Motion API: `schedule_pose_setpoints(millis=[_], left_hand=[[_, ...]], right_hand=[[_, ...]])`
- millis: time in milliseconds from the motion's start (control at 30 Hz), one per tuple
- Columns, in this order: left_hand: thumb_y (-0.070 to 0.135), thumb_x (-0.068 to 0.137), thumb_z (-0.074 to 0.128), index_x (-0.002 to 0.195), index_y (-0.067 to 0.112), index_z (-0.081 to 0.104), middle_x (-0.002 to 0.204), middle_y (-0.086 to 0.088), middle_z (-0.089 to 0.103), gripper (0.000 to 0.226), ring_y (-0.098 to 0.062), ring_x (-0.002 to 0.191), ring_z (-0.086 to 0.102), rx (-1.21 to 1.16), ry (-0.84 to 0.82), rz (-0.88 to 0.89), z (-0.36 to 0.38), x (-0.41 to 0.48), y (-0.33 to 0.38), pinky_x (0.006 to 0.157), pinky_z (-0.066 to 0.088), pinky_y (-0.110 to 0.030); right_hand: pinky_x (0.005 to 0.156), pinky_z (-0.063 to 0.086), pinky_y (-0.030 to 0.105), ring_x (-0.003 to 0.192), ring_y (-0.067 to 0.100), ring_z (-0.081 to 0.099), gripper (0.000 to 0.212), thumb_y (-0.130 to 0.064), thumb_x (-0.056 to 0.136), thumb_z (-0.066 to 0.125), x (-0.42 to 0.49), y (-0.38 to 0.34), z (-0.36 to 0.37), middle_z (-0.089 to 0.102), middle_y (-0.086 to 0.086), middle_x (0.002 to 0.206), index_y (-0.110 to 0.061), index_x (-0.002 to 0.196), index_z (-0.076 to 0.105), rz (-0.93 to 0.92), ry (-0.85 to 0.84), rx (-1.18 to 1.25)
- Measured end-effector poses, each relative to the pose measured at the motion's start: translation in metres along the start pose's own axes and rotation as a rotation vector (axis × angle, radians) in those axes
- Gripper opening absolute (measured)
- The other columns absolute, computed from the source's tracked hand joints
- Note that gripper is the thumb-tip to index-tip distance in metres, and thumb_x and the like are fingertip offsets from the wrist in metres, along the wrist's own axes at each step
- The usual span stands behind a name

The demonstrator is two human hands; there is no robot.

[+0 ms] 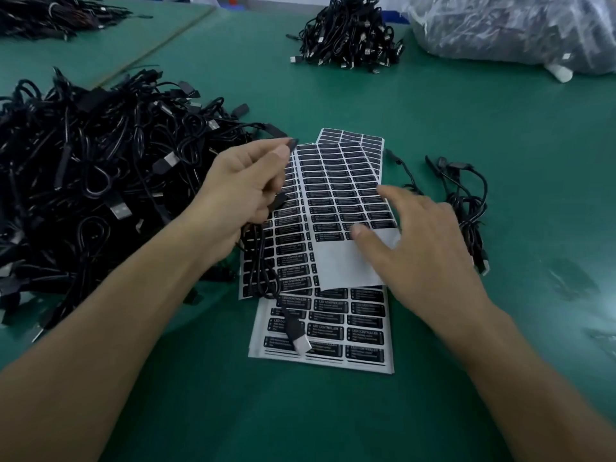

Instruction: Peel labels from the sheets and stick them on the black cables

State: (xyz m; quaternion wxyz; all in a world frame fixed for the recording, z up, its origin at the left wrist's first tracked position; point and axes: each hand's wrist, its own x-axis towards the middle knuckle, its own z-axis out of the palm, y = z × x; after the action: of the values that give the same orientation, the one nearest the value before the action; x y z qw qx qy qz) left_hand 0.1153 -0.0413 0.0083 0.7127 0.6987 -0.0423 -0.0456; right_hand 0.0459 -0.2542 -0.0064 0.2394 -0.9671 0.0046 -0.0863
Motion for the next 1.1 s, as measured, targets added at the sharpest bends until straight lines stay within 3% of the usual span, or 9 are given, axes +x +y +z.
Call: schedule_pose_setpoints(millis=[200,400,500,633,700,767,900,1000,1100], left_hand=[[0.02,0.101,0.058,0.105,0.02,0.065,0.084,0.004,0.076,0.008,-0.004,0.054,0.057,0.15,-0.105,0.044,0.011,-0.006,-0.004,0.042,0.04,-0.015],[0.023,0.103,0.054,0.089,0.016,0.062,0.066,0.006,0.065,0.017,-0.004,0.044,0.048,0.232,-0.126,0.056,0.019,-0.01,-0.012,0.037,0.035,-0.015],[0.026,0.105,0.05,0.08,0.015,0.059,0.053,0.007,0.049,0.028,-0.005,0.039,0.034,0.218,-0.089,0.067,0.022,-0.01,-0.016,0.034,0.026,-0.016],[0.032,0.106,0.047,0.084,0.02,0.066,0.05,0.006,0.033,0.032,-0.006,0.039,0.027,0.336,-0.062,0.135,0.021,-0.01,-0.02,0.037,0.024,-0.017],[0.035,0.103,0.053,0.09,0.02,0.066,0.053,0.009,0.037,0.024,-0.003,0.041,0.028,0.434,-0.068,0.168,0.02,-0.009,-0.022,0.04,0.027,-0.015],[0.036,0.103,0.053,0.096,0.018,0.066,0.053,0.014,0.039,0.022,-0.002,0.042,0.031,0.499,-0.061,0.193,0.018,-0.009,-0.022,0.043,0.028,-0.015],[0.029,0.109,0.039,0.108,0.018,0.069,0.051,0.005,0.037,0.032,-0.009,0.045,0.04,0.503,-0.067,0.283,0.019,-0.015,-0.015,0.047,0.028,-0.023],[0.022,0.11,0.037,0.1,-0.001,0.066,0.061,-0.012,0.044,0.038,0.005,0.045,0.046,0.438,-0.113,0.306,0.021,-0.018,-0.011,0.045,0.037,-0.019],[0.016,0.109,0.036,0.109,0.022,0.062,0.059,0.003,0.055,0.027,0.001,0.045,0.044,0.402,-0.123,0.297,0.023,-0.02,-0.01,0.044,0.029,-0.013]], right_hand=[[0.102,0.024,0.045,0.127,0.025,0.032,0.077,-0.077,0.085,0.041,-0.005,-0.012,0.001,0.048,-0.002,0.145,-0.036,0.15,0.033,0.062,-0.105,-0.163],[0.089,0.014,0.034,0.126,0.017,0.026,0.077,-0.075,0.08,0.051,-0.007,-0.01,0.004,0.045,-0.007,0.145,-0.04,0.147,0.036,0.041,-0.087,-0.052],[0.097,0.016,0.029,0.131,0.011,0.027,0.073,-0.059,0.082,0.067,-0.008,-0.009,0.006,0.04,-0.01,0.147,-0.039,0.146,0.038,-0.028,-0.02,0.068],[0.099,0.02,-0.002,0.116,-0.007,0.035,0.063,-0.027,0.082,0.079,-0.007,-0.012,0.006,0.043,-0.015,0.133,-0.035,0.138,0.05,-0.09,0.107,0.341],[0.1,0.038,0.011,0.108,-0.003,0.05,0.051,-0.027,0.083,0.078,-0.004,-0.011,0.005,0.052,-0.019,0.125,-0.039,0.128,0.057,-0.035,0.155,0.447],[0.084,0.052,0.025,0.089,0.0,0.062,0.04,-0.026,0.083,0.077,-0.002,-0.009,0.002,0.06,-0.02,0.115,-0.042,0.117,0.062,0.066,0.163,0.597],[0.071,0.058,0.028,0.083,0.005,0.068,0.04,-0.013,0.078,0.079,0.002,-0.005,-0.003,0.067,-0.011,0.104,-0.039,0.107,0.067,0.211,0.093,0.86],[0.076,0.061,0.036,0.089,0.017,0.074,0.049,-0.006,0.076,0.083,0.003,-0.002,-0.002,0.074,0.001,0.103,-0.033,0.113,0.065,0.25,-0.02,0.996],[0.069,0.061,0.029,0.075,0.015,0.074,0.04,-0.007,0.082,0.079,0.003,-0.001,0.0,0.075,-0.003,0.078,-0.032,0.11,0.063,0.223,-0.032,0.991]])
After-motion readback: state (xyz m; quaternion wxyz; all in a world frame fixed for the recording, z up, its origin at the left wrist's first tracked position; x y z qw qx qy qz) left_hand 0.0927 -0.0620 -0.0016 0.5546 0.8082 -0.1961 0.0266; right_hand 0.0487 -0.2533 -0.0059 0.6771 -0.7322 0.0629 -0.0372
